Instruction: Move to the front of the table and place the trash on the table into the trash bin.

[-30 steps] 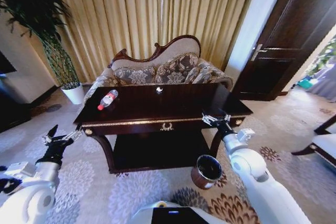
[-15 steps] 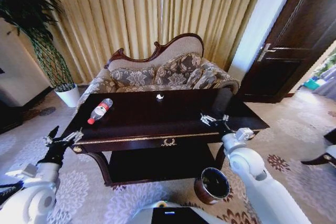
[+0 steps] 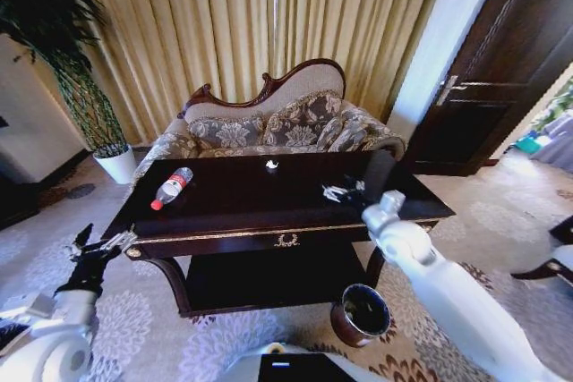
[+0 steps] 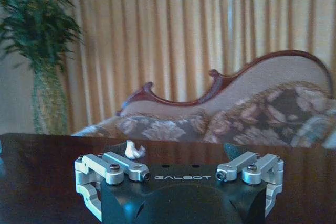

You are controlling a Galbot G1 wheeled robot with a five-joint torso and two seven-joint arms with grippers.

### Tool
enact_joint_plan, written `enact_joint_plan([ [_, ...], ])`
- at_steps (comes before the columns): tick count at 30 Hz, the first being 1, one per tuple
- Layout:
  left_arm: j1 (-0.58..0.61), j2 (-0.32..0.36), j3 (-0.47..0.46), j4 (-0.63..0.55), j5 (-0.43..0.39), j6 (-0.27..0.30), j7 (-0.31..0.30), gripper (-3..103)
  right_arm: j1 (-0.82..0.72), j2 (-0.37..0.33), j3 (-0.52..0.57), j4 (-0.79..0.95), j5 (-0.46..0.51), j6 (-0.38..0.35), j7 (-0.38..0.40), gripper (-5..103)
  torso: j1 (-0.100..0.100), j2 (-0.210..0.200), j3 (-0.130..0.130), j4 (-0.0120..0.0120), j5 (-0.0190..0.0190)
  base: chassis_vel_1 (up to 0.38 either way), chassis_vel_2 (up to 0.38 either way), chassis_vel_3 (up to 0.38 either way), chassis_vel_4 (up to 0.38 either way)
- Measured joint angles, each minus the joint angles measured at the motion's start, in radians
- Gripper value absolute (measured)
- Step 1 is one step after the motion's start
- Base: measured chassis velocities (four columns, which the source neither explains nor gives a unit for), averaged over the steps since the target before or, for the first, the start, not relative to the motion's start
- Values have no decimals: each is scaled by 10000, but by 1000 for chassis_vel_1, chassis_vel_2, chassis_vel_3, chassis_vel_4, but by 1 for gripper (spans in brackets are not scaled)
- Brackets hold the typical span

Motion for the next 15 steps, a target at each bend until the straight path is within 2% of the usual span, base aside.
enact_joint_plan([
  [1,2,-33,-31,-30,9,9,-29,100,472,18,-479,-270,83,-41,0,100,0,0,0,-4,0,0,0,0,0],
  [2,2,-33,-31,-30,9,9,-29,100,472,18,-479,-270,83,-41,0,100,0,0,0,-4,0,0,0,0,0],
  [4,19,-128,-112,-118,19,37,-53,100,1667,155,-1542,-934,317,-187,0,100,1,-1,1,-6,2,0,0,0,0],
  [7,45,-203,-146,-164,29,46,-70,100,2401,280,-2117,-1314,396,-271,2,100,1,-1,1,-3,-1,0,0,0,0],
  [10,115,-397,-218,-234,82,54,-95,100,4052,907,-3410,-2551,431,-378,7,100,0,0,1,0,-3,0,0,0,0],
  [15,162,-510,-290,-250,117,57,-99,100,5169,1586,-4275,-3587,486,-672,12,100,1,-1,1,-1,-1,0,0,0,0],
])
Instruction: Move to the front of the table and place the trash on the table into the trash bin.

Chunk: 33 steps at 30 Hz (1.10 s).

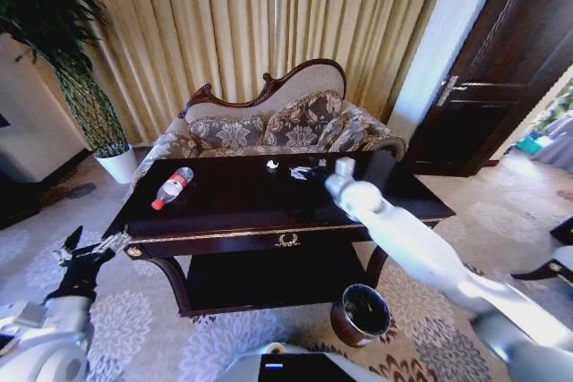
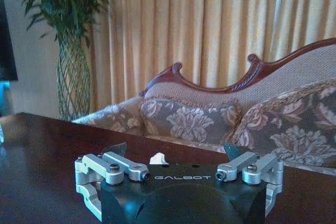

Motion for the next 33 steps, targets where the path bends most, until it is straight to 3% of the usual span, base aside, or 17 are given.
enact_joint_plan([
  [10,29,-165,60,56,117,-1,-15,100,1704,1247,-972,-1804,532,-1717,777,100,-2,0,-2,-4,-2,0,0,0,0],
  [16,22,-82,55,56,124,-1,-41,100,2386,2042,-1111,-3063,773,-2080,1054,100,-2,0,-1,0,-2,0,0,0,0],
  [33,69,-177,46,120,81,-18,-44,100,2508,3073,-1266,-4526,768,-2369,1276,100,-2,1,-2,0,0,0,0,0,0],
])
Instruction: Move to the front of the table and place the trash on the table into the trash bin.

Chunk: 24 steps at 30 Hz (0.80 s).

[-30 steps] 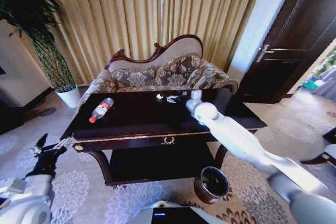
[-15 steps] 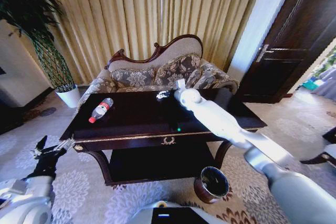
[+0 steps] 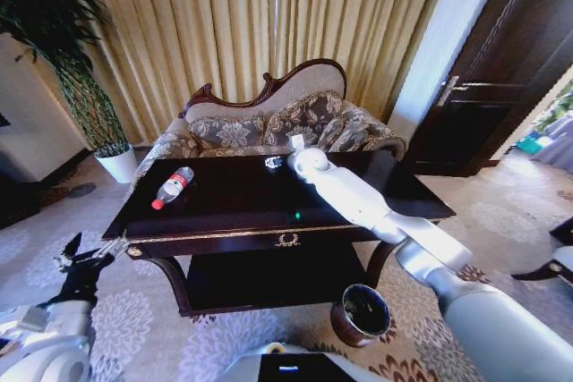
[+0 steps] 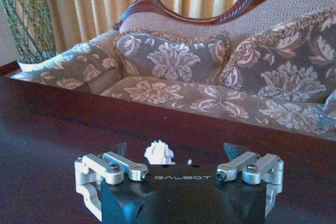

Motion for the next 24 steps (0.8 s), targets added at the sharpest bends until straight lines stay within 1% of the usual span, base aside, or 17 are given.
enact_joint_plan([
  [6,13,22,-29,-22,-19,-24,5,100,-118,32,85,-180,-127,7,-41,100,0,0,0,-3,0,0,0,0,0],
  [13,5,12,21,-28,-22,-31,20,100,-188,-92,124,-225,-184,52,-54,100,0,0,0,-3,0,0,0,0,0],
  [15,3,33,18,-31,-29,-31,21,100,-193,-117,124,-222,-194,65,-57,101,0,0,0,-3,0,0,0,0,0],
  [17,-6,87,7,-42,-42,-32,22,100,-200,-134,117,-203,-204,95,-67,97,0,0,0,-3,0,0,0,0,0],
  [18,-6,87,7,-42,-42,-32,22,100,-200,-134,117,-203,-204,95,-67,97,0,0,0,-3,0,0,0,0,0],
  [20,-16,141,-6,-42,-50,-34,21,100,-212,-132,74,-169,-223,111,-74,89,0,0,0,-1,0,0,0,0,0],
  [21,-16,141,-6,-42,-50,-34,21,100,-212,-132,74,-169,-223,111,-74,89,0,0,0,-1,0,0,0,0,0],
  [23,-21,152,-11,-42,-54,-35,21,100,-240,-127,40,-148,-252,143,-82,78,0,0,0,-1,0,0,0,0,0],
  [24,-21,152,-11,-42,-54,-35,21,100,-240,-127,40,-148,-252,143,-82,78,0,0,0,-1,0,0,0,0,0],
])
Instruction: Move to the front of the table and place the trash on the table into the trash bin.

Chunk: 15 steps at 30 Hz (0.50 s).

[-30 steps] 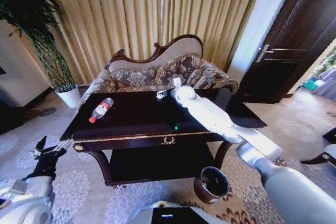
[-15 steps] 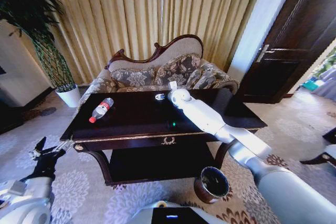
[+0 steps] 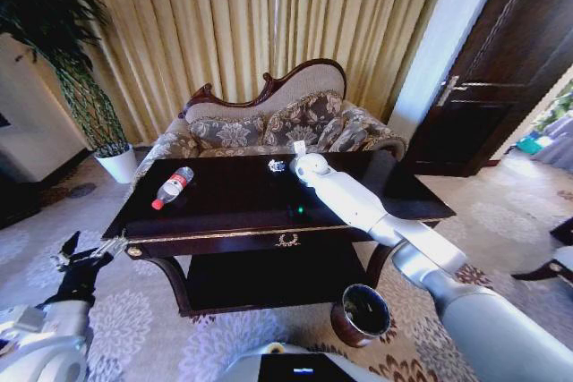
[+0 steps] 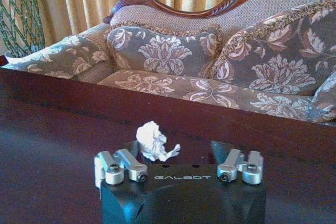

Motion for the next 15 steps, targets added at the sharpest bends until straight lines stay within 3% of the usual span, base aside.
enact_joint_plan([
  [3,0,-21,-1,0,-2,-1,0,100,-49,1,-23,10,-32,105,-7,61,0,0,0,0,0,0,0,0,0],
  [5,0,-27,-1,0,-2,-1,0,100,-60,-5,-25,14,-37,120,-9,61,0,0,0,0,0,0,0,0,0],
  [6,0,-35,0,0,-3,-2,0,100,-82,-25,-32,31,-48,152,-12,51,0,0,0,0,0,0,0,0,0],
  [7,0,-35,0,0,-3,-2,0,100,-82,-25,-32,31,-48,152,-12,51,0,0,0,0,0,0,0,0,0],
  [10,-15,-31,15,5,-3,-4,1,100,-118,-123,-38,90,-59,185,-22,35,0,0,0,-1,0,0,0,0,0],
  [15,-40,-8,41,3,-3,-4,1,100,-130,-212,-37,146,-60,193,-28,24,0,0,0,-1,0,0,0,0,0],
])
